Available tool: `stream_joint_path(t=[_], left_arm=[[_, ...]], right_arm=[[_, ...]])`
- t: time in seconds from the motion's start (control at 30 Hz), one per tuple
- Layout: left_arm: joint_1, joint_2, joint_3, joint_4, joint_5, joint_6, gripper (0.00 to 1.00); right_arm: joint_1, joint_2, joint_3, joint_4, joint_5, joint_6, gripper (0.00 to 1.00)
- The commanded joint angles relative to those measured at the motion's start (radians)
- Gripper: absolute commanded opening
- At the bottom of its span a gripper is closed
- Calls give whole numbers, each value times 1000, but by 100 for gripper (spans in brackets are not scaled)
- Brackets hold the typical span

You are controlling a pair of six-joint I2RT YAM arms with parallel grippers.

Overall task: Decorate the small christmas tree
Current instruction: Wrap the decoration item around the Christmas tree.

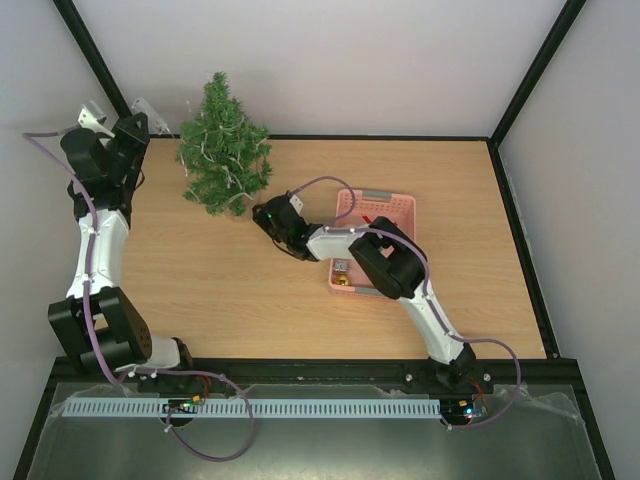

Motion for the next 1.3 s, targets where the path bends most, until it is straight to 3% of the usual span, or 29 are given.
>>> stream_joint_path(t=[0.0, 0.23, 0.63, 0.87, 1.27], left_arm=[[5, -19, 9, 0, -7, 19, 2], [5, -20, 7, -8, -10, 33, 2], [3, -14, -6, -17, 3, 55, 2], [-33, -24, -18, 18, 45, -8, 3], [-77, -66, -50, -181, -25, 113, 3]], right_arm=[[13, -6, 24, 71, 28, 48, 39], [11, 54, 56, 114, 19, 59, 41], [-58, 132, 207, -121, 5, -92, 27], [-83, 159, 282, -173, -3, -227, 25], [-137, 201, 369, -219, -21, -321, 24]])
